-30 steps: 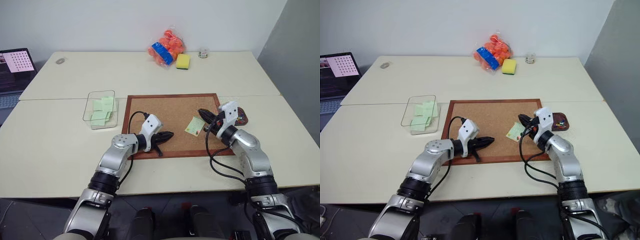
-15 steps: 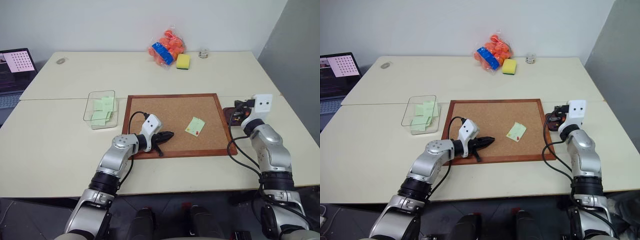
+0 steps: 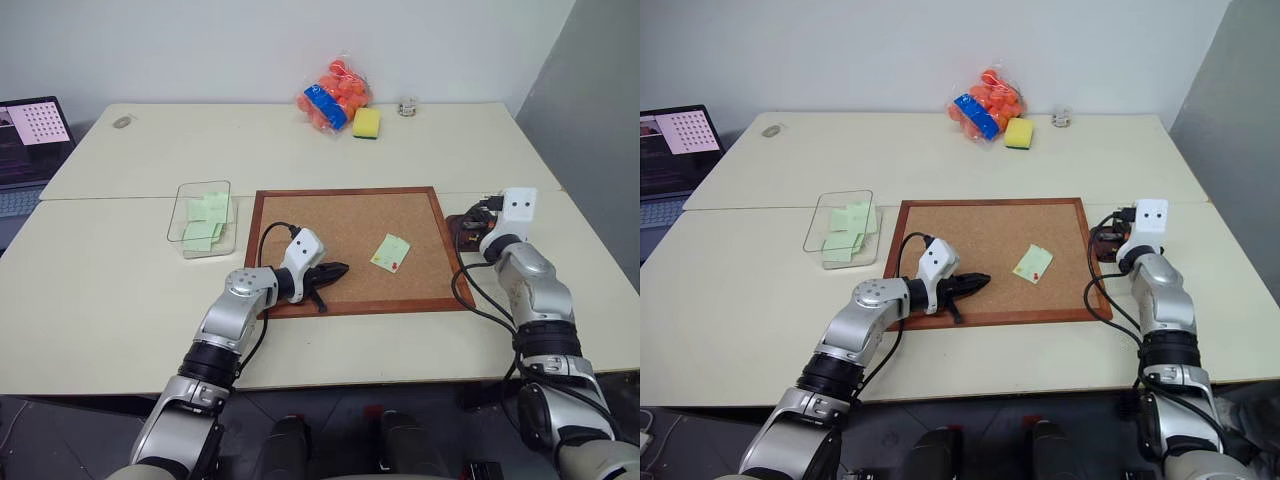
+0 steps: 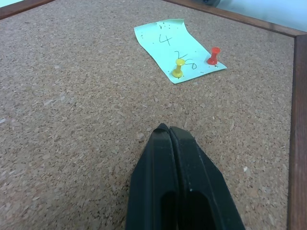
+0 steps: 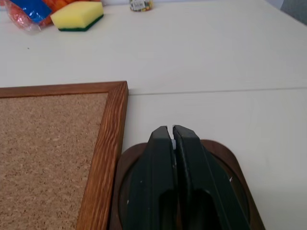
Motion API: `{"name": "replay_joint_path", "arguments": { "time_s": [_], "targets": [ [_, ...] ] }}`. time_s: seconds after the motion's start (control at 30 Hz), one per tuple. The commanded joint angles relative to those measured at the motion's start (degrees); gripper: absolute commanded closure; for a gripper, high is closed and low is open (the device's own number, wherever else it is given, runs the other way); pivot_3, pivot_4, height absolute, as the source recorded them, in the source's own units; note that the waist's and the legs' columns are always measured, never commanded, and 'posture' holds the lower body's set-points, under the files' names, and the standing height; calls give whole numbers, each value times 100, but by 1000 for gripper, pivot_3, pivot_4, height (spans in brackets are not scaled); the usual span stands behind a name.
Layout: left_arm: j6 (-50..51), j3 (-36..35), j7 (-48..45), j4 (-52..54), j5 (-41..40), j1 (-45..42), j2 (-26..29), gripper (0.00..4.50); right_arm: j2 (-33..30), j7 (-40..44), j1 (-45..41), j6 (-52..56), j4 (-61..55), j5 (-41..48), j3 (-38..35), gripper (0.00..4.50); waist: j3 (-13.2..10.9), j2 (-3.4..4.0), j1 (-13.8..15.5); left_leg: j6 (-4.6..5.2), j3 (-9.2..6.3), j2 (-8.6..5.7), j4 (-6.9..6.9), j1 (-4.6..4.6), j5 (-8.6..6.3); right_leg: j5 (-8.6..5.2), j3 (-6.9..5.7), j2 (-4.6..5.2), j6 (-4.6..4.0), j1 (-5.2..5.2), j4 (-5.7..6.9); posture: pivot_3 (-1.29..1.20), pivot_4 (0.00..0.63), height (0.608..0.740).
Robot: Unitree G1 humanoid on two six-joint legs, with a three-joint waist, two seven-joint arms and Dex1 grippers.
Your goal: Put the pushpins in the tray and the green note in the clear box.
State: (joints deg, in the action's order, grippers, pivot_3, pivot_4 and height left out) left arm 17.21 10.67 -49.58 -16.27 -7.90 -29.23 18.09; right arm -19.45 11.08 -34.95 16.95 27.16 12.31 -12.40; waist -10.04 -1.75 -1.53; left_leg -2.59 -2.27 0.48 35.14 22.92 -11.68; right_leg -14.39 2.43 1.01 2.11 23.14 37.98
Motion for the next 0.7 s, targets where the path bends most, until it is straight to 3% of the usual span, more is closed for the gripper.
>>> {"name": "replay_joint_path", "arguments": {
  "time_s": [0.03,0.33,0.5,0.7],
  "targets": [
    [79,130,8,-27,81,109,-11,4500,0,-98,-139,-1,-50,76,-169,3455,0,0,-2,0,0,0,0,0,0,0,0,0,0,0,0,0,150,740],
    [59,147,15,-58,86,73,-48,4500,-125,-139,-69,-162,-156,-32,-119,1669,0,0,-2,0,0,0,0,0,0,-1,0,0,2,0,0,0,150,740],
    [62,156,5,-55,90,75,-51,4500,-209,814,349,-179,-1096,171,249,528,0,1,-2,0,-1,0,0,0,0,-3,-1,0,4,0,0,0,150,740],
    [106,133,26,-9,77,102,-42,4500,-462,2283,1322,76,-2638,573,946,528,1,2,2,0,-5,-1,-1,2,0,-10,-3,-1,16,-1,-2,0,150,740]
  ]
}}
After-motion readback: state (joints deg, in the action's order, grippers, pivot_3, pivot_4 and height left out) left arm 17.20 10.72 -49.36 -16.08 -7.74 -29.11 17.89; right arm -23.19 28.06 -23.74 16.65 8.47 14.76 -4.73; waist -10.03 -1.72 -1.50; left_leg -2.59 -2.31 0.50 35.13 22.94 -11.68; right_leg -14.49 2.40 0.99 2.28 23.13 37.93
